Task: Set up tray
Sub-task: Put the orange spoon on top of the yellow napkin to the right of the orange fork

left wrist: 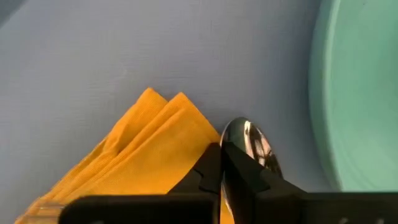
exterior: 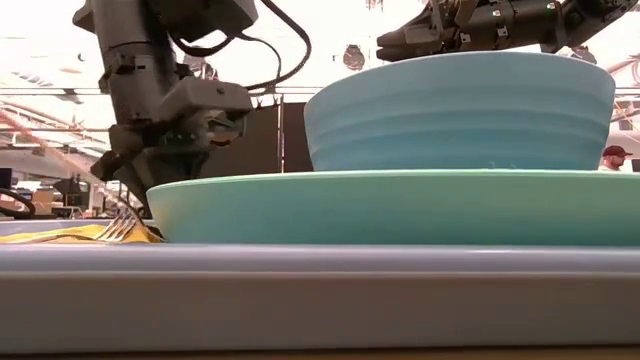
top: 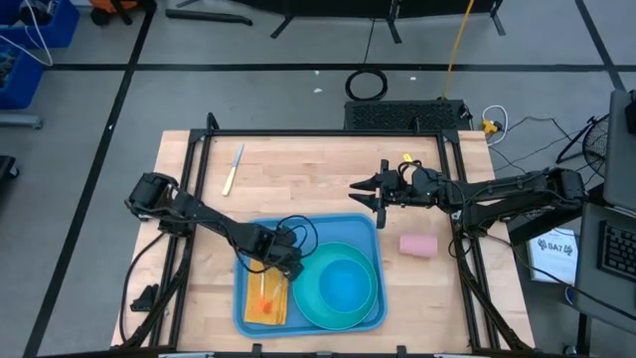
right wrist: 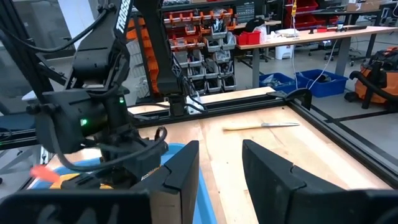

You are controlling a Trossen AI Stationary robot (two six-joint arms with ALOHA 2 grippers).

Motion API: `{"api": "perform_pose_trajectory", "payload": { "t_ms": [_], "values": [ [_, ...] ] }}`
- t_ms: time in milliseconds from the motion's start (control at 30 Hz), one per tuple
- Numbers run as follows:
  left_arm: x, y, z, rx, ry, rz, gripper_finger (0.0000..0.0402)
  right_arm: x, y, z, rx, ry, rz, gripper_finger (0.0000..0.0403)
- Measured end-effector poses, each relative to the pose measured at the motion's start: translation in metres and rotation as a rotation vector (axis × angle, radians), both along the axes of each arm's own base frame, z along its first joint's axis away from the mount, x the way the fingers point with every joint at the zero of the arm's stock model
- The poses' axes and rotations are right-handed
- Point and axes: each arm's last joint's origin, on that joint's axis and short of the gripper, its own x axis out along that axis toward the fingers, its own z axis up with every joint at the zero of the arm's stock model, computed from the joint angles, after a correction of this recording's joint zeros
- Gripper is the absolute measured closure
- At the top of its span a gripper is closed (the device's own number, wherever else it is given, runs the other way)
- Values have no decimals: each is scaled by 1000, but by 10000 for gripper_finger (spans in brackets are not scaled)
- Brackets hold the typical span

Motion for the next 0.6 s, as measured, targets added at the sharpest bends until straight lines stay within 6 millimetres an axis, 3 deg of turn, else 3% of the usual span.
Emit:
{"api": "perform_pose_trajectory", "payload": {
  "t_ms": [367,600],
  "values": [
    [-2,-7,3,42,-21,45,398,0,0,0,-4,1,0,289],
    [-17,-6,28,118,-74,105,401,0,0,0,-7,1,1,289]
  ]
}}
